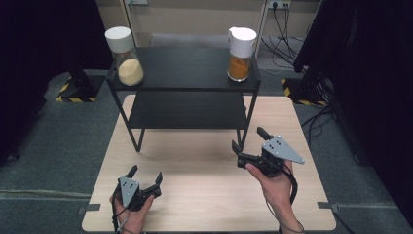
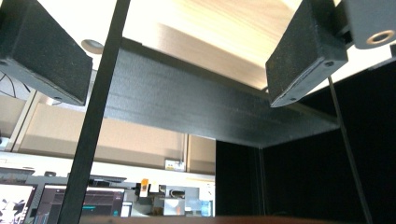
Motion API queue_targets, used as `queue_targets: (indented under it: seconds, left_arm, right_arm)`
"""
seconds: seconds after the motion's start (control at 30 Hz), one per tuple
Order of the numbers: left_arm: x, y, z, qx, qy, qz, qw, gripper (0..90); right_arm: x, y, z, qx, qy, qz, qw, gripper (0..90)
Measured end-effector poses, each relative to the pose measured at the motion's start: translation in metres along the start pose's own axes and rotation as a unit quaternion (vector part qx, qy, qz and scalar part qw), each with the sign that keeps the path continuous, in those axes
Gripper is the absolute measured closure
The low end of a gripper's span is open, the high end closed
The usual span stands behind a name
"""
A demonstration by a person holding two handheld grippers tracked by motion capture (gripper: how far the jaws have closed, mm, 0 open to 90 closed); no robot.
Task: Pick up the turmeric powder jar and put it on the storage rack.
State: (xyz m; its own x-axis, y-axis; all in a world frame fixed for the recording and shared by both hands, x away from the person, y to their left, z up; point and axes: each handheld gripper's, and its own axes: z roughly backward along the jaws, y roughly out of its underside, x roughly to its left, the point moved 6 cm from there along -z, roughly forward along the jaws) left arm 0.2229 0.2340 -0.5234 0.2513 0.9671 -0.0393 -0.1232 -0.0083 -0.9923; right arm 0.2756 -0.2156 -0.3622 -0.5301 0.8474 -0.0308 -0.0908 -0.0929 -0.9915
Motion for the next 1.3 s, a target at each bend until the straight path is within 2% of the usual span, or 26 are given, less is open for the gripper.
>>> queue_targets:
  seconds: [0.73,1.3]
  left_arm:
    - [-0.001,0.000,0.000,-0.001,-0.001,-0.002,1.0000,6.9]
    - [-0.001,0.000,0.000,0.000,-0.001,-0.005,1.0000,6.9]
  right_arm:
    - [-0.001,0.049,0.003,0.043,-0.011,-0.012,0.9989,7.4]
    - [-0.006,0.097,0.005,0.089,-0.016,-0.033,0.9953,7.4]
